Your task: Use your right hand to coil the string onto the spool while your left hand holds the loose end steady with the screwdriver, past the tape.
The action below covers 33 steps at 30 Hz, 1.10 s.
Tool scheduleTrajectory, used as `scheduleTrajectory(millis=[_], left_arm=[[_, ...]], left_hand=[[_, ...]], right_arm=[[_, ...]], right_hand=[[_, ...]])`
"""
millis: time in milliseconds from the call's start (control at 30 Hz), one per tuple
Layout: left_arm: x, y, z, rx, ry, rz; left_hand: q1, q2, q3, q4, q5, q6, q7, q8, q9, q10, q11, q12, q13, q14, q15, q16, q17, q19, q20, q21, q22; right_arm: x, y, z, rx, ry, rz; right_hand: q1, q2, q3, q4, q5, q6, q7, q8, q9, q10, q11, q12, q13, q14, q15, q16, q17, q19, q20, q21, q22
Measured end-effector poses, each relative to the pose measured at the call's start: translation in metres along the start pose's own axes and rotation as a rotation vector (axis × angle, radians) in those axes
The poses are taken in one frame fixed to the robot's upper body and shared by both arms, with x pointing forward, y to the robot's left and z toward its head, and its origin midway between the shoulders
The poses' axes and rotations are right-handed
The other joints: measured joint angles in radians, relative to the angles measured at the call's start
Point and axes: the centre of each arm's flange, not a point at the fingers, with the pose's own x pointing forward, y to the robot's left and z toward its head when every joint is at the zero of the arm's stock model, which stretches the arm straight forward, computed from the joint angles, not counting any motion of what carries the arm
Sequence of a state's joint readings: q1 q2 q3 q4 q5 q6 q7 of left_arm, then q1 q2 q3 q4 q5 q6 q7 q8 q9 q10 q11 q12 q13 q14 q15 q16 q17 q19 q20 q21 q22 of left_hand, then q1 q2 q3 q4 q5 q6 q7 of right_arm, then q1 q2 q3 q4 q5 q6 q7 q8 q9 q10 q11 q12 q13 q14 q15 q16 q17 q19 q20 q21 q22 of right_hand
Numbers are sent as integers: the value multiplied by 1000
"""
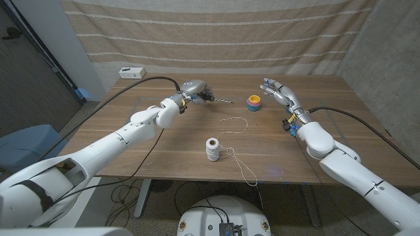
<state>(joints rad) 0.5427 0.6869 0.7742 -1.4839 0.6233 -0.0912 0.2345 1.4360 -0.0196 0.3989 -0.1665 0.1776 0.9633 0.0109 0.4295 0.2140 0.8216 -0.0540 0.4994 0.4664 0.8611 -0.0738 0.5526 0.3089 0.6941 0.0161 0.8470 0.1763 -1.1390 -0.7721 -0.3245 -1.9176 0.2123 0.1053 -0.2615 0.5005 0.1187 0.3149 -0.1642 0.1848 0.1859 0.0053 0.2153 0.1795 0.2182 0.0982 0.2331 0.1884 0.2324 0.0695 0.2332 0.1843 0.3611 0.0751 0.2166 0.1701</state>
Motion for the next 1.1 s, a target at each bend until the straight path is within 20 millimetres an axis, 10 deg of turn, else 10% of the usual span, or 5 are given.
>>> scheduleTrajectory(millis=[1100], left_arm=[[-9,16,-6,-41,3,7]], left_hand=[[7,-7,0,0,-6,9,-2,0,0,-4,4,0,37,0,-3,-15,35,-10,-10,23,0]], right_arm=[[-32,52,43,-221,28,231]], right_hand=[[4,-4,-9,9,0,0,0,-6,5,0,0,-9,5,0,0,-4,4,0,0,-8,0]])
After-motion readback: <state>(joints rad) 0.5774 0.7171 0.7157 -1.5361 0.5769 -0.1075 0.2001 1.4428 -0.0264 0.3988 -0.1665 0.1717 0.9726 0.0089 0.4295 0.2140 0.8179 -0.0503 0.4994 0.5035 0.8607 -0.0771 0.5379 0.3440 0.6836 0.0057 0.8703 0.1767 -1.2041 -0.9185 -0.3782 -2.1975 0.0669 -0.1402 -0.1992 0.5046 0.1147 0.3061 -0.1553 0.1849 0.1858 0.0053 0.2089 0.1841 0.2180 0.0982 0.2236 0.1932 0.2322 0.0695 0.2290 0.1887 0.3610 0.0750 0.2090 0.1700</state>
